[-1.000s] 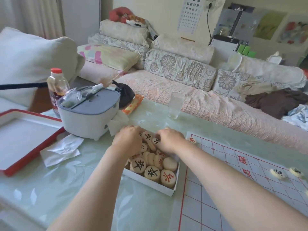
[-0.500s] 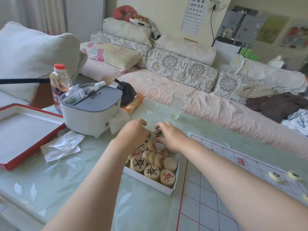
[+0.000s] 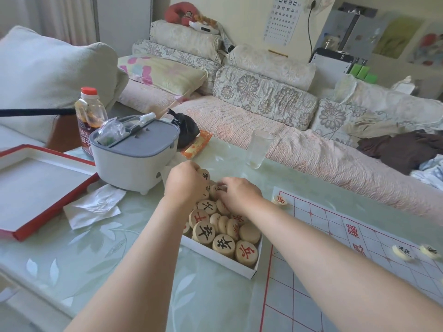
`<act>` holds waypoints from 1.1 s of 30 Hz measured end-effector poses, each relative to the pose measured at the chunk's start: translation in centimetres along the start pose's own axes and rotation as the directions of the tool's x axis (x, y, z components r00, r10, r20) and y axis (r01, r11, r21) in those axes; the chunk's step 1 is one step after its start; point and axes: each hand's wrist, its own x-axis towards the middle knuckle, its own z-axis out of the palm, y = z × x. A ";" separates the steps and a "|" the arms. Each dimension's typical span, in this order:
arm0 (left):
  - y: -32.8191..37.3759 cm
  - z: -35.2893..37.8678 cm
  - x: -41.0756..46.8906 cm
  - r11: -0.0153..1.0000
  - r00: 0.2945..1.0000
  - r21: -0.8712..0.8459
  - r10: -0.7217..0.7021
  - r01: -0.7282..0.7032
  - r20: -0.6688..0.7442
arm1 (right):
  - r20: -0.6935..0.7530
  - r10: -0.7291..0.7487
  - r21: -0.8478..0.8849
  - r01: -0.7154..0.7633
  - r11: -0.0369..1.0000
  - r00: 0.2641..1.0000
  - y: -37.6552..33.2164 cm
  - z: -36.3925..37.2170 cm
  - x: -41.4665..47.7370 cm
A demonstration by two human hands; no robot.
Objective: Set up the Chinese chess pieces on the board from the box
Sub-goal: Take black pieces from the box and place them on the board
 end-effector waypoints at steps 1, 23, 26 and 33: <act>0.0 -0.2 0.1 1.000 1.000 0.018 0.008 -0.008 -0.012 | 0.006 0.046 -0.021 -0.046 0.999 0.999 -0.1 0.2 0.1; 5.0 2.3 -4.8 0.978 0.978 0.019 0.208 -0.208 0.022 | -0.182 0.213 0.396 -0.126 0.909 0.960 6.3 -2.2 -6.5; 7.3 3.3 -7.1 0.964 0.960 0.015 0.263 -0.265 0.094 | -0.189 0.241 0.403 -0.148 0.903 0.952 9.7 -3.0 -9.9; 12.4 7.6 -13.4 0.920 0.883 0.016 0.371 -0.391 0.287 | -0.146 0.361 0.443 -0.266 0.856 0.921 17.8 -4.0 -18.5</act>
